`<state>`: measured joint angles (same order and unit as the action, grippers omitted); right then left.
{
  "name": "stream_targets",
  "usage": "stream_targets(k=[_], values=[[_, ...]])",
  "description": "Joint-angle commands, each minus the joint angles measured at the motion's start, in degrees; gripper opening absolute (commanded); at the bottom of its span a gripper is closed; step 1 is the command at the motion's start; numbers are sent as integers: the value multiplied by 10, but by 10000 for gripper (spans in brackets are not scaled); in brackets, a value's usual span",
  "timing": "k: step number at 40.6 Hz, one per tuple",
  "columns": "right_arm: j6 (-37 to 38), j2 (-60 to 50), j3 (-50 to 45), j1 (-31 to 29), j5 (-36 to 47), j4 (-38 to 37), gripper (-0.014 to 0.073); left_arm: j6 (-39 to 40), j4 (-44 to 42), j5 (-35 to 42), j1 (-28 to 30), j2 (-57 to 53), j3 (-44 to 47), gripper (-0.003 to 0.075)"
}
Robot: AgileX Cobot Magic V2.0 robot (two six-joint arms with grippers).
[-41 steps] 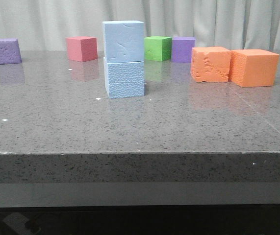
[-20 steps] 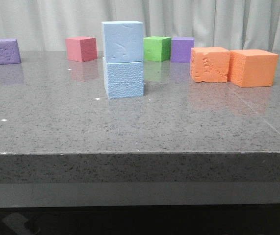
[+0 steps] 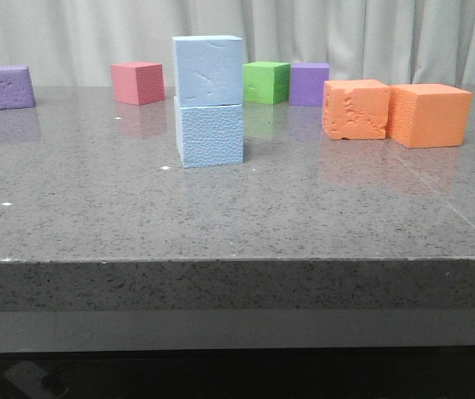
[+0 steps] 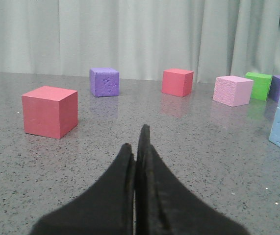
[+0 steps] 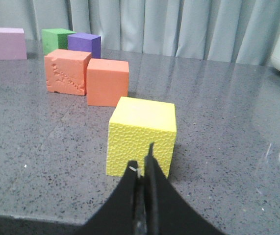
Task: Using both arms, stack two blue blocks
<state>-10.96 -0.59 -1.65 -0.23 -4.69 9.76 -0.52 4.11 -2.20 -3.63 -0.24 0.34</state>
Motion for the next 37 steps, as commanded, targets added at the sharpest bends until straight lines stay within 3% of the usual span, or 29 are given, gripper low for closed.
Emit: stream_targets(k=[1,8,37], values=[[55,-11,4,-4,66,-32,-121,1,5,49,-4,-10,1,-20],[130,-11,4,-4,89,-98,-121,1,5,49,-4,-10,1,-20],[131,-11,4,-4,77,-90,-121,1,5,49,-4,-10,1,-20]])
